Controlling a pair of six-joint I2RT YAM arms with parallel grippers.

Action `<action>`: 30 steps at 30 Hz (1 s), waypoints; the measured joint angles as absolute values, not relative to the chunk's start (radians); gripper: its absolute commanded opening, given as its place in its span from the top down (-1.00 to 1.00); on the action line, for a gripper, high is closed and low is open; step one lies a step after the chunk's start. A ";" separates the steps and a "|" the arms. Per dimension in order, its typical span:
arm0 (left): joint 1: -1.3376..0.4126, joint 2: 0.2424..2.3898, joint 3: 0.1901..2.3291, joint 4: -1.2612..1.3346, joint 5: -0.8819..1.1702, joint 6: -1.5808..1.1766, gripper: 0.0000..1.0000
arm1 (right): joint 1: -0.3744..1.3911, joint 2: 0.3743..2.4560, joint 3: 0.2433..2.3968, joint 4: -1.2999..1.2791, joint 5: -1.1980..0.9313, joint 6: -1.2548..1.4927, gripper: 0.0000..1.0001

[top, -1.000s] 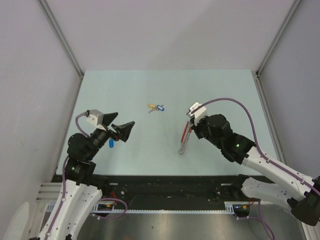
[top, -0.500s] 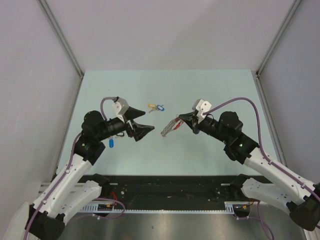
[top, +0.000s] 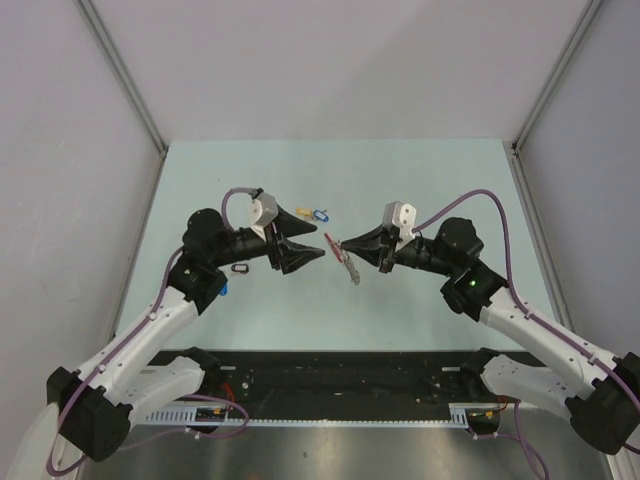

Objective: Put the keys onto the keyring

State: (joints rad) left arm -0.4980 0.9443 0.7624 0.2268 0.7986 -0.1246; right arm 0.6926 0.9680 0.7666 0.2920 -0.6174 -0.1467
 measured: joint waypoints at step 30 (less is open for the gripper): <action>-0.526 0.916 0.699 0.270 0.844 -0.074 0.50 | 0.732 1.039 0.766 0.374 -0.664 -0.124 1.00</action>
